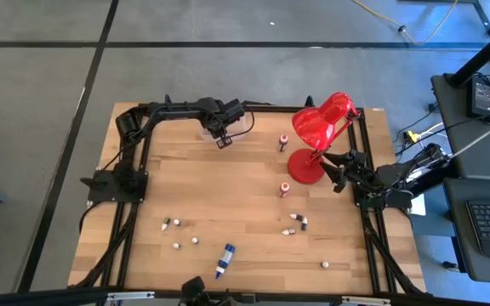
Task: Pick & Place food coloring
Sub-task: Put the small blue food coloring bottle into the transparent bin
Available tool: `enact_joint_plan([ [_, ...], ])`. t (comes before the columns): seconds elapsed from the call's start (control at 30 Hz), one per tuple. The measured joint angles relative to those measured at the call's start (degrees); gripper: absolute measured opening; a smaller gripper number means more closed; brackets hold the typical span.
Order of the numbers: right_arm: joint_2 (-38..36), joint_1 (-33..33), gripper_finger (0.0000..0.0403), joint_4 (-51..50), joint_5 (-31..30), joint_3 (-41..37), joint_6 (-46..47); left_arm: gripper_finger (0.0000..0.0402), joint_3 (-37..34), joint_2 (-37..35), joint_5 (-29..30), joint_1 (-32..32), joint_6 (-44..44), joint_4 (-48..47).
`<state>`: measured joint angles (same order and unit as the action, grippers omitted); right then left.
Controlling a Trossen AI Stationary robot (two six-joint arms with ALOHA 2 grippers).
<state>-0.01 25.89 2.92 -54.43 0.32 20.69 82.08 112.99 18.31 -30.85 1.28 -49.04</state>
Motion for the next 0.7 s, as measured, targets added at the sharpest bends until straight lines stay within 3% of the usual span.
enact_joint_plan([
  [0.7,0.0,0.0,0.0237,0.0,0.0,0.0,0.0,0.0092,0.0,0.0,3.2,1.4,-0.5,0.0],
])
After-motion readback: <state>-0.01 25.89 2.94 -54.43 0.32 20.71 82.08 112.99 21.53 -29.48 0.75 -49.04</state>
